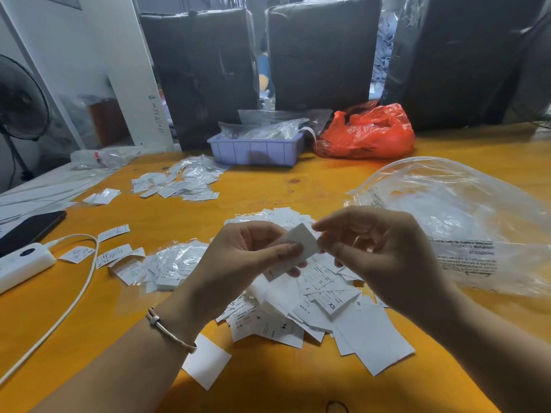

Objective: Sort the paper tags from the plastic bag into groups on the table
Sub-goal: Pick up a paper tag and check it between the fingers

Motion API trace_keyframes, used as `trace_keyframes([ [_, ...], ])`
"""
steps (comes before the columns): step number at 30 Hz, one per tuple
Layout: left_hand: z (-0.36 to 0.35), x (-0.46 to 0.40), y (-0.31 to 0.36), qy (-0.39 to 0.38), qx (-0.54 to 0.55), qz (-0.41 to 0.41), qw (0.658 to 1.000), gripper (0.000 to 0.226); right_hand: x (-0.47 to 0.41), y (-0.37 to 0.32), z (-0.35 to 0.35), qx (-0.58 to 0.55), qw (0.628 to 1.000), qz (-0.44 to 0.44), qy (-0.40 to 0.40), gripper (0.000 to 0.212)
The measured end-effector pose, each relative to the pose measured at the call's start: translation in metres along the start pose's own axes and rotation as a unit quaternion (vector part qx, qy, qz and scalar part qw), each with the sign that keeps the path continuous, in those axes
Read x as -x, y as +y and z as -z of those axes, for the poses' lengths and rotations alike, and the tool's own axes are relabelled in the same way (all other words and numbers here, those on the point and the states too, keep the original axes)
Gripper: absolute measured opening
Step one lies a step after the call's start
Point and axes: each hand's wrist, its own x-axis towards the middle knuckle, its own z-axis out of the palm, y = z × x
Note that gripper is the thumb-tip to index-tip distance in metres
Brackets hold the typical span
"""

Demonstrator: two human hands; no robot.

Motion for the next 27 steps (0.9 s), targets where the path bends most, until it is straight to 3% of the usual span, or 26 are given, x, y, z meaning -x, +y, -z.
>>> trace_keyframes([
  [6, -0.001, -0.001, -0.002, -0.007, -0.003, 0.015, 1.000, 0.016, -0.001, 0.006, 0.000, 0.005, 0.998, 0.002, -0.058, 0.018],
  [10, -0.001, -0.003, -0.001, 0.007, -0.001, 0.002, 1.000, 0.023, 0.000, 0.006, -0.002, 0.017, 0.997, -0.009, -0.071, 0.038],
  [16, 0.003, -0.003, -0.003, -0.027, -0.015, 0.057, 0.998, 0.017, -0.004, 0.008, -0.001, -0.081, 0.995, -0.058, -0.025, 0.024],
  [23, 0.013, -0.006, -0.002, 0.003, -0.009, 0.038, 0.999, 0.009, -0.004, 0.009, -0.001, -0.121, 0.984, -0.117, -0.063, 0.022],
  [25, 0.022, -0.006, 0.000, 0.013, -0.027, 0.041, 0.999, 0.006, -0.007, 0.010, 0.005, -0.097, 0.987, -0.119, -0.049, 0.019],
  [27, 0.039, -0.008, 0.001, 0.054, -0.070, 0.059, 0.994, 0.010, -0.012, 0.017, 0.018, 0.046, 0.996, -0.081, 0.003, 0.015],
])
